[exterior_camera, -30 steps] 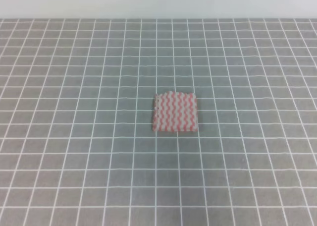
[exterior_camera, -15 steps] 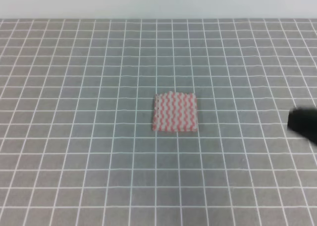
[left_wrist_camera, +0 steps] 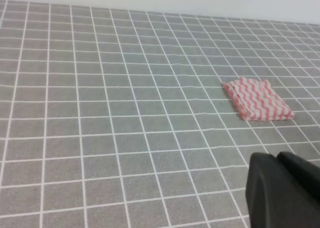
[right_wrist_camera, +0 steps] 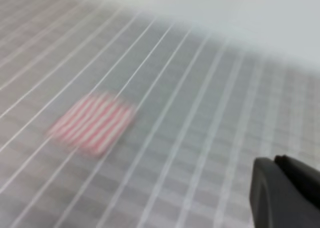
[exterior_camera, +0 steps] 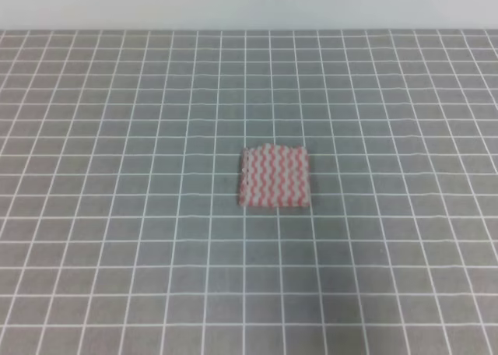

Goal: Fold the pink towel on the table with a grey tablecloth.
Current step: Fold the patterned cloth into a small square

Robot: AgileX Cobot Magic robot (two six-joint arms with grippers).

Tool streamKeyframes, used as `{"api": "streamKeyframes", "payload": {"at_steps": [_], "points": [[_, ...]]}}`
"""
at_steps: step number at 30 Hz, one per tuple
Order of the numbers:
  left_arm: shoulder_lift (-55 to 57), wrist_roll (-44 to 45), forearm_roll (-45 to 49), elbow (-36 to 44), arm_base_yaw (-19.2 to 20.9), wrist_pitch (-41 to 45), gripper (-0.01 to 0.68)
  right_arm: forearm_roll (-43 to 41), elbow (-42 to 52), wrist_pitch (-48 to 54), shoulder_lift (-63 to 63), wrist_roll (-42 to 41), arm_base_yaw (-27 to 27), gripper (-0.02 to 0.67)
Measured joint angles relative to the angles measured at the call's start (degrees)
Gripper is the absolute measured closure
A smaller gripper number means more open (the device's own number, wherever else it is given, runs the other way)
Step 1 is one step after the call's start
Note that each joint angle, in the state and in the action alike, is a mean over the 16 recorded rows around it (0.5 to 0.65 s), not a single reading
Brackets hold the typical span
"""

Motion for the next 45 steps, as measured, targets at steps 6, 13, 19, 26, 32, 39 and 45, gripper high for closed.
{"api": "streamKeyframes", "payload": {"at_steps": [6, 13, 19, 26, 32, 39, 45], "points": [[0.08, 0.06, 0.16, 0.0, -0.01, 0.1, 0.674, 0.71, 12.66, -10.77, -13.23, -0.32, -6.44, 0.665], [0.21, 0.13, 0.22, 0.0, -0.02, 0.05, 0.674, 2.03, 25.66, -16.67, -24.23, 1.35, -10.61, 0.665], [0.21, 0.16, 0.23, 0.0, -0.02, 0.0, 0.674, -0.71, 31.54, -16.74, -26.88, 8.06, -10.93, 0.665], [0.08, 0.16, 0.21, -0.01, -0.01, 0.1, 0.674, -5.6, 34.44, -16.29, -26.82, 14.59, -10.94, 0.665], [0.08, 0.15, 0.18, -0.01, -0.01, 0.19, 0.674, -7.85, 34.57, -15.51, -26.8, 16.55, -10.94, 0.665], [0.01, 0.15, 0.21, -0.01, 0.0, 0.19, 0.674, -8.1, 34.48, -15.45, -26.91, 16.53, -10.93, 0.665], [0.08, 0.17, 0.24, -0.01, -0.01, 0.19, 0.674, -8.12, 34.57, -15.5, -26.84, 16.53, -10.94, 0.665]]}}
